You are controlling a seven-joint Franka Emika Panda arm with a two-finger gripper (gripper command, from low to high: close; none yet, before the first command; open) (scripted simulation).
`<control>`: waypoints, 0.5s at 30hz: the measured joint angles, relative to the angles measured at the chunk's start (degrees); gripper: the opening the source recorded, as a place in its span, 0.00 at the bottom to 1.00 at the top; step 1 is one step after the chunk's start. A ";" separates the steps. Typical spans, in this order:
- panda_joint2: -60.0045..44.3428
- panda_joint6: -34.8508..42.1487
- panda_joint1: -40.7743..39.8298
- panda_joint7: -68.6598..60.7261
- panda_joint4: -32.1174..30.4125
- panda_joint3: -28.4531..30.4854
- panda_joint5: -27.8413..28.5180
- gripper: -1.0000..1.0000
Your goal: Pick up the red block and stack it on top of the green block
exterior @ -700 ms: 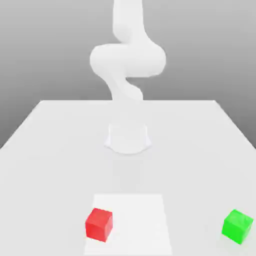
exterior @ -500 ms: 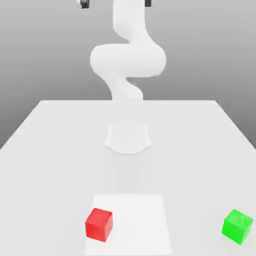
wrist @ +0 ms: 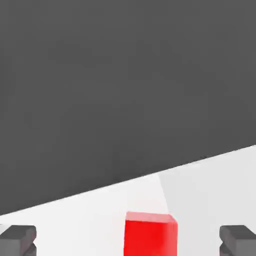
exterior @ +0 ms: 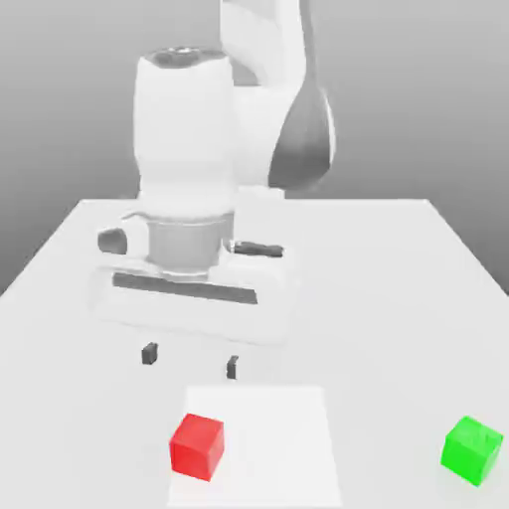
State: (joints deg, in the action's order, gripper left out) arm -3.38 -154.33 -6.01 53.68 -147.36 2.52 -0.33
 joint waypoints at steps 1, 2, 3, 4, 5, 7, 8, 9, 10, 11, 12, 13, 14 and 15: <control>-2.08 -0.96 -0.18 0.15 -0.66 0.04 -0.26 0.50; -4.16 -2.31 -0.26 0.13 -0.84 0.01 -0.52 0.50; -6.24 -3.86 -0.37 0.04 -0.78 -0.10 -0.77 0.50; -8.31 -5.51 -0.45 -0.09 -0.59 -0.21 -0.99 0.50; -10.39 -7.22 -0.57 -0.27 -0.34 -0.38 -1.27 0.50; -14.52 -10.69 -0.91 -0.58 0.24 -0.80 -1.71 0.00; -14.52 -10.69 -0.91 -0.58 0.24 -0.80 -1.71 0.00; -14.52 -10.69 -0.91 -0.57 0.24 -0.81 -1.70 0.00; -14.52 -10.70 -0.91 -0.55 0.24 -0.81 -1.68 0.00; -14.51 -10.70 -0.92 -0.52 0.24 -0.82 -1.65 0.00; -14.51 -10.71 -0.94 -0.49 0.24 -0.82 -1.62 0.00; -15.54 -11.57 -1.04 -0.56 0.39 -0.95 -1.71 0.00; -15.02 -11.13 -1.03 -0.51 0.31 -0.92 -1.64 0.00; -13.72 -10.02 -0.95 -0.40 0.11 -0.81 -1.50 0.00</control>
State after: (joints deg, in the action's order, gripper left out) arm -17.10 -164.36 -6.96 53.28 -147.25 1.71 -1.83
